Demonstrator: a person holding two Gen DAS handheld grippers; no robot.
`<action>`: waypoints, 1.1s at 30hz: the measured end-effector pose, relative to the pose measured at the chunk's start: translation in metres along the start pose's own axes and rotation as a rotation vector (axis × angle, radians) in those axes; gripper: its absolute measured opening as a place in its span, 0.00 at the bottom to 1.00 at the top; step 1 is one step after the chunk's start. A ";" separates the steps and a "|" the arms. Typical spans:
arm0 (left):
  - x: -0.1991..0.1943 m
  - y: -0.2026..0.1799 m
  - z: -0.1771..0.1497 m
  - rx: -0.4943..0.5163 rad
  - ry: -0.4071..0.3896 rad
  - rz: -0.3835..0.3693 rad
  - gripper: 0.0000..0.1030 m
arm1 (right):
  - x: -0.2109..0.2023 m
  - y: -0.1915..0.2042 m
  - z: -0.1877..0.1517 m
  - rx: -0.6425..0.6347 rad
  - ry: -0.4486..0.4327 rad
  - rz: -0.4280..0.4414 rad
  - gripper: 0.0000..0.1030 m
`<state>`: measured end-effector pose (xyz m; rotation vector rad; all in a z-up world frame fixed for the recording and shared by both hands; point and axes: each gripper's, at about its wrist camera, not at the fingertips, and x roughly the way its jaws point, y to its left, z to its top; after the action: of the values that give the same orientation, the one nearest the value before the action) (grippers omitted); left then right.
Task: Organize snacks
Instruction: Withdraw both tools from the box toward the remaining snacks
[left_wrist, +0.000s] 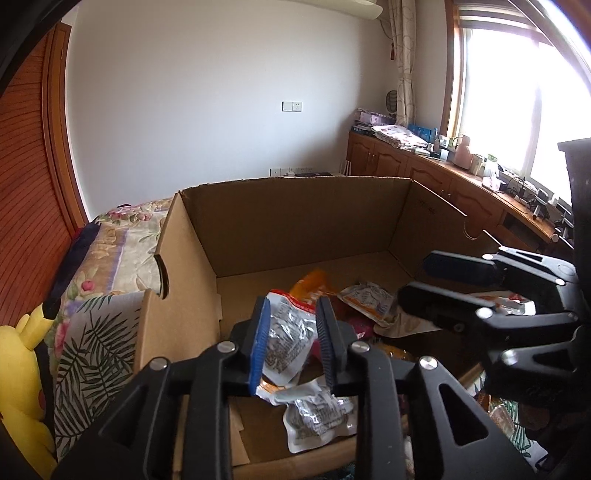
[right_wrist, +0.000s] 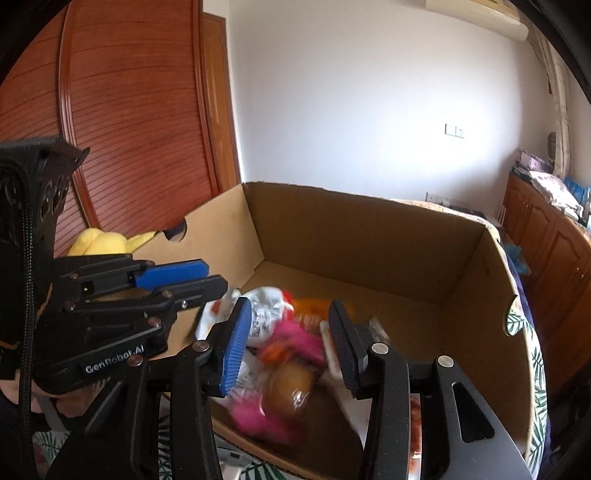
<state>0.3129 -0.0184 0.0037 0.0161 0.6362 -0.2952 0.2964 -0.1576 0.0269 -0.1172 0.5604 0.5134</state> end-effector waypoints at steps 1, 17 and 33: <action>-0.002 0.000 -0.001 -0.004 0.001 -0.003 0.24 | -0.005 0.000 0.000 0.001 -0.008 0.001 0.43; -0.056 -0.025 -0.025 0.025 -0.036 -0.030 0.37 | -0.098 0.005 -0.037 0.027 -0.073 -0.033 0.53; -0.089 -0.034 -0.053 0.019 -0.058 0.008 0.44 | -0.113 0.004 -0.101 0.092 -0.002 -0.064 0.69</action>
<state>0.2040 -0.0218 0.0157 0.0281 0.5754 -0.2934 0.1642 -0.2276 0.0024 -0.0466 0.5759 0.4249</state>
